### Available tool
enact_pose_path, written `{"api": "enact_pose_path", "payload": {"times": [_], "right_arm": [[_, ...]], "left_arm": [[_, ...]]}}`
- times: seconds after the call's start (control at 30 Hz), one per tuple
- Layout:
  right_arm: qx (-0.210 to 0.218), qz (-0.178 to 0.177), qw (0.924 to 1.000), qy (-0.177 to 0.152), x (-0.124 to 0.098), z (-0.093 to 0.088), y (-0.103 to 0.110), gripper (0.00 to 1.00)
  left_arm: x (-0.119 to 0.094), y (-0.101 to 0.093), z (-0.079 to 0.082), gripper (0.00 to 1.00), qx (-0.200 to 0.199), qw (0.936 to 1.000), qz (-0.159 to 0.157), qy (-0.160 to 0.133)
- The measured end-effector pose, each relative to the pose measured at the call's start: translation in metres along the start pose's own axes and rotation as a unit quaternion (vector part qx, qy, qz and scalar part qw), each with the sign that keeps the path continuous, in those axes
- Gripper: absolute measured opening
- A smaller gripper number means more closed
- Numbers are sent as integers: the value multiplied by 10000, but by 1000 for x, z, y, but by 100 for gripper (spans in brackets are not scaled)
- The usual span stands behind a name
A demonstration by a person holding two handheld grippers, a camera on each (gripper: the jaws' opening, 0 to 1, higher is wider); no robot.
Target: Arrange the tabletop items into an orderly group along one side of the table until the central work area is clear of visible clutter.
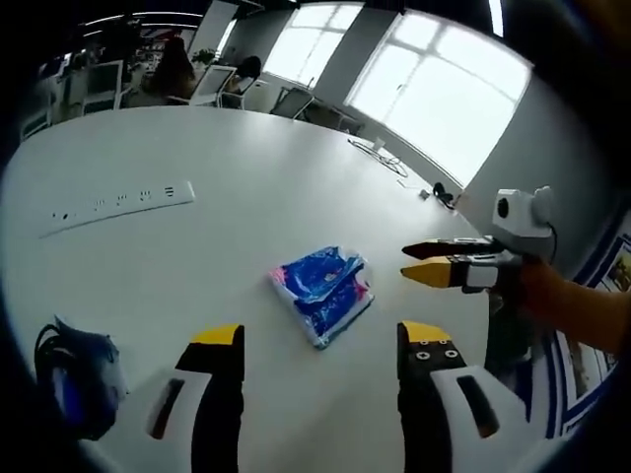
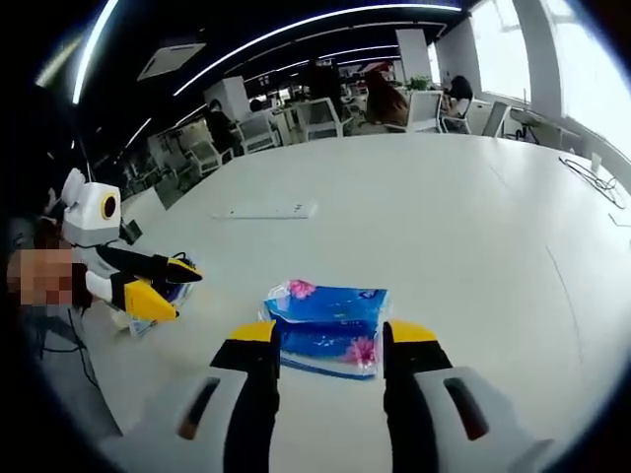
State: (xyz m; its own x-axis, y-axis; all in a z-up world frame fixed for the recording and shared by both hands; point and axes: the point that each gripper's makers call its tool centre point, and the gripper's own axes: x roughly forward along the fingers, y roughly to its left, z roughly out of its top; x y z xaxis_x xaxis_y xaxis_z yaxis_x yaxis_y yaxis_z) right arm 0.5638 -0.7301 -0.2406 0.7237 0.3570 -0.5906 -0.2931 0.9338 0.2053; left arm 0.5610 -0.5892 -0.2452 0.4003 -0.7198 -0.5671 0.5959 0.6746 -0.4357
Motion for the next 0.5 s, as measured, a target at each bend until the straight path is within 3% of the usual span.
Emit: {"api": "enact_pose_path", "payload": {"times": [0.5], "right_arm": [[-250, 328, 9991, -85, 6, 20, 42, 41]], "left_arm": [[-44, 15, 1, 67, -74, 9994, 212, -261]]}}
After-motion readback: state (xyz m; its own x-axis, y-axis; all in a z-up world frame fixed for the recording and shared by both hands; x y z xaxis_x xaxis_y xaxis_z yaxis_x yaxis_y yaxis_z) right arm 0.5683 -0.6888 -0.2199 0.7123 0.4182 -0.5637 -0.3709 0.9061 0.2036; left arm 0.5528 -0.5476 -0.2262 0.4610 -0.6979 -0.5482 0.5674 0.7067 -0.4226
